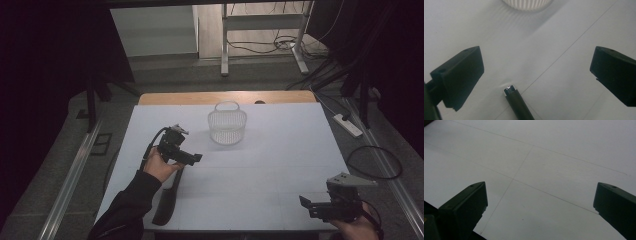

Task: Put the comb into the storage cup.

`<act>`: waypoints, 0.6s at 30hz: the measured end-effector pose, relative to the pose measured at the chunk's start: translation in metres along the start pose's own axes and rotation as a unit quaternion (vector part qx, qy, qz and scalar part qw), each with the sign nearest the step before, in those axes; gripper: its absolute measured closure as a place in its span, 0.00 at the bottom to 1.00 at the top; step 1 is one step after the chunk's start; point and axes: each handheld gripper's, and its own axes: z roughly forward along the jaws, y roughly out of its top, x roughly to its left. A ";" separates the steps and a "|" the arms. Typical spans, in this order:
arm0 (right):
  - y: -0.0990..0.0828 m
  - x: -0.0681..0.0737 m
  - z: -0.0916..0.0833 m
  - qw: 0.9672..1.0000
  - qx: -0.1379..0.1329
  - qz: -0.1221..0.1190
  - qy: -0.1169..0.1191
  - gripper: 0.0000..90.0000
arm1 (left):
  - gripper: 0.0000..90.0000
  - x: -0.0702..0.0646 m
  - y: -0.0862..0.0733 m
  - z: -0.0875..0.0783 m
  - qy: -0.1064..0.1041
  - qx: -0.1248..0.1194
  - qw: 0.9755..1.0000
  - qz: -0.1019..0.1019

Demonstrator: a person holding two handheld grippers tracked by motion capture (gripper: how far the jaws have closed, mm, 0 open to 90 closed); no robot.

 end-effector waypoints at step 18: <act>0.000 0.000 0.000 1.000 0.001 0.000 0.001 0.00 | 0.97 0.006 0.002 0.002 0.001 0.015 1.000 0.013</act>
